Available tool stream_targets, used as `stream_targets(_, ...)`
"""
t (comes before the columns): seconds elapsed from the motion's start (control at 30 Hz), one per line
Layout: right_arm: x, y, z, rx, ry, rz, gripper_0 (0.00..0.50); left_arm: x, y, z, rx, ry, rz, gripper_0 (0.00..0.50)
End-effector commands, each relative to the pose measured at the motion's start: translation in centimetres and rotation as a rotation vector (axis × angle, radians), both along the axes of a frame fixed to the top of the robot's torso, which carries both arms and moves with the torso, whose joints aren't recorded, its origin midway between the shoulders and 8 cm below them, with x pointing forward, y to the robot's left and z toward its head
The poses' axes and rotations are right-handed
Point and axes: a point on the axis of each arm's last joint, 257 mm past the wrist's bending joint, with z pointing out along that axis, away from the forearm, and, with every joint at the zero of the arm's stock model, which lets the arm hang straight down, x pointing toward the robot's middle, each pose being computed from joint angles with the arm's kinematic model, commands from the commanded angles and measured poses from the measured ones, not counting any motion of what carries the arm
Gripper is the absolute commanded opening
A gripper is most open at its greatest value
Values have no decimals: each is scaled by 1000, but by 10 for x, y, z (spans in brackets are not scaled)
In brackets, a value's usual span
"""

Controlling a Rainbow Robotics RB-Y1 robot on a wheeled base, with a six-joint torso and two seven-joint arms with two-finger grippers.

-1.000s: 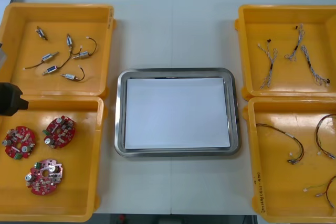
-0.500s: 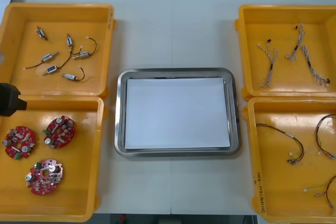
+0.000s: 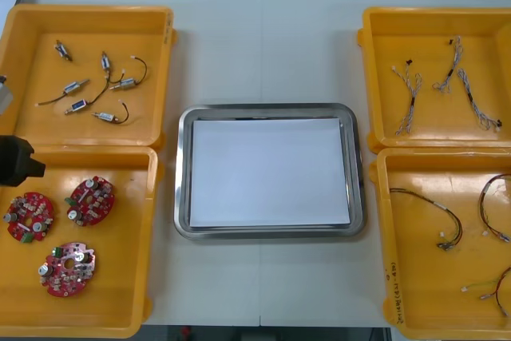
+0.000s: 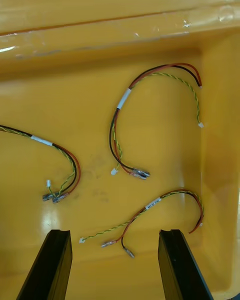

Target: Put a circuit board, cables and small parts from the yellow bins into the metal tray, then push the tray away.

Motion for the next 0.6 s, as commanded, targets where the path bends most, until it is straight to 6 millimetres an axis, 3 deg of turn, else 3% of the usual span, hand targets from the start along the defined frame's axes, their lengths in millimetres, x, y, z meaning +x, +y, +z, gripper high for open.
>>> stream_targets(0.03, -9, -8, 4, 42, -39, -83, 500, -19, 25, 1, 148, 24, -162, 500)
stream_targets(0.37, -27, -22, -6, 79, -40, -175, 500, -26, 28, -19, 159, 10, -233, 500)
stream_targets(0.6, -53, -24, -33, 119, 17, -248, 500, -30, 27, -36, 152, -1, -247, 500)
